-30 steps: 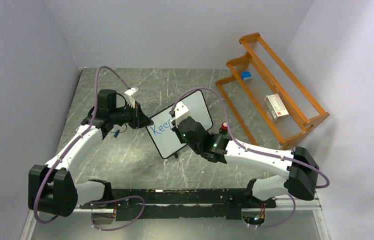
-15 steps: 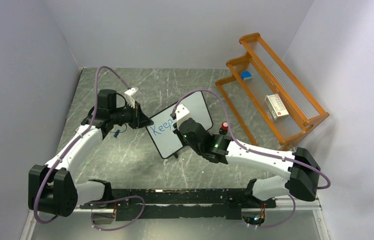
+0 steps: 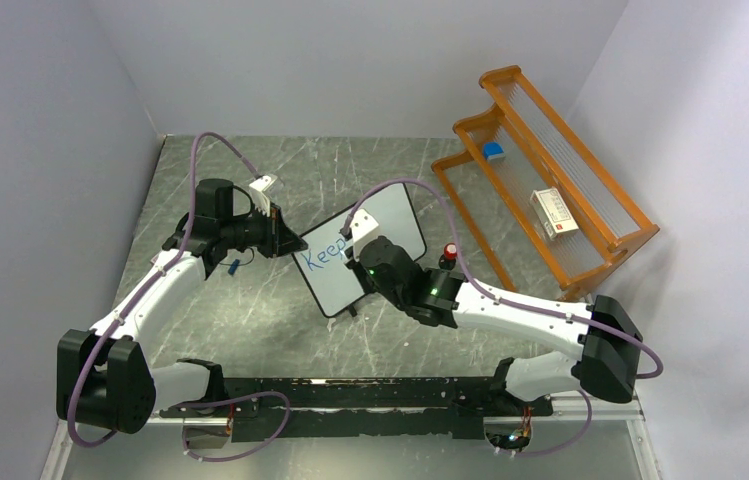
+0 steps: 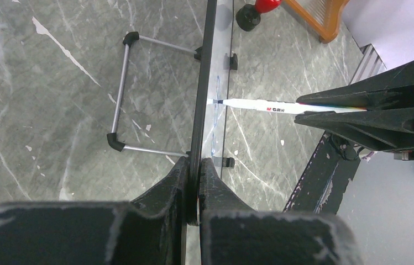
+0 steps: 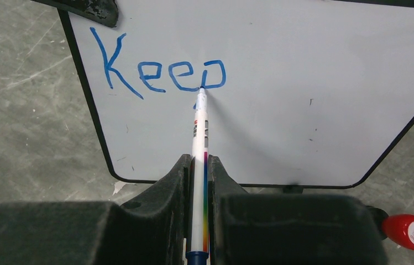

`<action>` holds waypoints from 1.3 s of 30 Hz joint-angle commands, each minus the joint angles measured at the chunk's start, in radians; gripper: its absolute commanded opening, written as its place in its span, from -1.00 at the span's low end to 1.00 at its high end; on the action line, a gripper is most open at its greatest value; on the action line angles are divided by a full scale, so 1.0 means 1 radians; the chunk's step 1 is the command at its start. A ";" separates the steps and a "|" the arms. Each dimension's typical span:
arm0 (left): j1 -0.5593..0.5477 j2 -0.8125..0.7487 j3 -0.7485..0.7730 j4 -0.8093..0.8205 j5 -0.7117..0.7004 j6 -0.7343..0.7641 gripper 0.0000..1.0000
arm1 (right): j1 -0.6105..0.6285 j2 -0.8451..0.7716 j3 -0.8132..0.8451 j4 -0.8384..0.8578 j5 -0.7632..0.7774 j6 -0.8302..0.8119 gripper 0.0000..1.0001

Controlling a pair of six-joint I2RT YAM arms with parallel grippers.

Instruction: Write a sentence on the whiteboard

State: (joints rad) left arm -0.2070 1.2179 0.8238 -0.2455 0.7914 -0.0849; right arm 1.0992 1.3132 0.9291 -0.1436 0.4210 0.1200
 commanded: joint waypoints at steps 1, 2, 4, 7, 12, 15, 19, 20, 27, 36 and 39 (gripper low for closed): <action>-0.008 0.028 -0.008 -0.077 -0.097 0.053 -0.90 | -0.005 -0.047 -0.002 -0.007 0.019 0.005 -1.00; -0.008 0.026 -0.008 -0.077 -0.099 0.053 -0.90 | -0.005 -0.060 -0.003 -0.011 0.026 0.001 -1.00; -0.008 0.026 -0.006 -0.079 -0.100 0.054 -0.90 | -0.005 -0.083 -0.003 -0.019 0.037 -0.005 -1.00; -0.008 0.025 -0.006 -0.081 -0.101 0.055 -0.90 | -0.013 -0.097 -0.012 -0.023 0.064 -0.018 -1.00; -0.008 0.022 -0.008 -0.082 -0.108 0.056 -0.90 | -0.045 -0.109 -0.030 -0.008 0.074 -0.033 -1.00; -0.008 0.026 -0.005 -0.086 -0.109 0.057 -0.90 | -0.071 -0.119 -0.039 0.008 0.070 -0.040 -1.00; -0.008 0.028 -0.005 -0.086 -0.111 0.059 -0.90 | -0.098 -0.115 -0.044 0.029 0.048 -0.046 -1.00; -0.008 0.027 -0.006 -0.086 -0.112 0.058 -0.90 | -0.101 -0.113 -0.044 0.036 0.046 -0.048 -1.00; -0.008 0.033 -0.003 -0.086 -0.109 0.056 -0.90 | -0.109 -0.098 -0.047 0.059 0.041 -0.055 -1.00; -0.008 0.038 -0.002 -0.085 -0.103 0.057 -0.90 | -0.110 -0.081 -0.043 0.062 0.027 -0.062 -1.00; -0.008 0.037 -0.003 -0.084 -0.102 0.054 -0.90 | -0.110 -0.076 -0.042 0.071 0.019 -0.062 -1.00</action>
State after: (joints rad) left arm -0.2070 1.2213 0.8303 -0.2558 0.7925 -0.0845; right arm 0.9958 1.2274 0.8917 -0.1093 0.4526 0.0666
